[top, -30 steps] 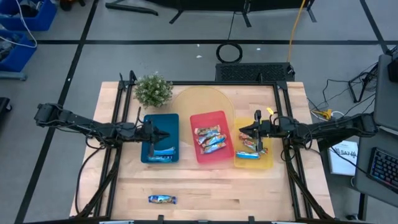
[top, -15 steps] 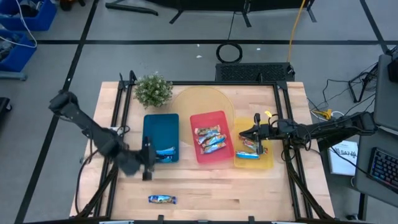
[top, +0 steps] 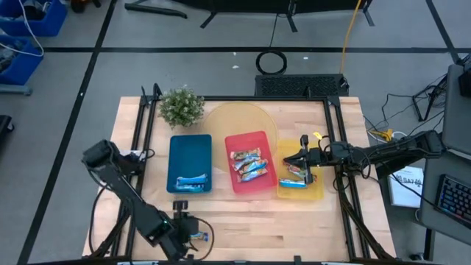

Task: Pick and place Granola Bars by type
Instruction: Put the blue granola bar into the blue bin

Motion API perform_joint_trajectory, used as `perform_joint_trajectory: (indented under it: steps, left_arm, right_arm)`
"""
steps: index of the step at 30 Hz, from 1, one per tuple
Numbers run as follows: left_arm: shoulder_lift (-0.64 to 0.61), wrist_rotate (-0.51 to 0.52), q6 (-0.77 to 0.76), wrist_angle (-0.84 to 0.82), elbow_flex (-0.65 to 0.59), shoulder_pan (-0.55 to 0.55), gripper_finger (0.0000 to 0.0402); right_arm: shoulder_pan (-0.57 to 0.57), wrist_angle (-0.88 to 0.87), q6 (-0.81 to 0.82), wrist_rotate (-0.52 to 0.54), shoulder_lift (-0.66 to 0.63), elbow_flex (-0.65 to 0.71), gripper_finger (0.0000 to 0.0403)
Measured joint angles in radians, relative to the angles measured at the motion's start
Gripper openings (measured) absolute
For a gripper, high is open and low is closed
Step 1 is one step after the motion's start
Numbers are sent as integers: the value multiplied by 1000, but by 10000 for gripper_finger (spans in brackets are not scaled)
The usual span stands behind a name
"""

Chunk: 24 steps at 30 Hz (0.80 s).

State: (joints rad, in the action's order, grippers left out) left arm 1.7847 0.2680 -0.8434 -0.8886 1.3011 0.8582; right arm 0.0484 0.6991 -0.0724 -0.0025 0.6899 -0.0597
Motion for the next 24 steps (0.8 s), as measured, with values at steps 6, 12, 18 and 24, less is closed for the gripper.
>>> perform_joint_trajectory:
  steps: [6, 12, 18, 24]
  left_arm:
    - [45, -176, -46, 17, 5, 10, 300]
    - [48, -106, -73, 77, -15, 17, 365]
    - [49, -113, -60, 228, -106, 15, 376]
    - [49, -103, -99, 300, -213, 8, 376]
  right_arm:
    - [9, 3, -21, 1, 0, 0, 1]
    - [9, 5, -22, 1, 0, 0, 0]
    - [9, 4, -23, 1, 0, 1, 0]
    - [8, 3, -52, 2, 0, 1, 0]
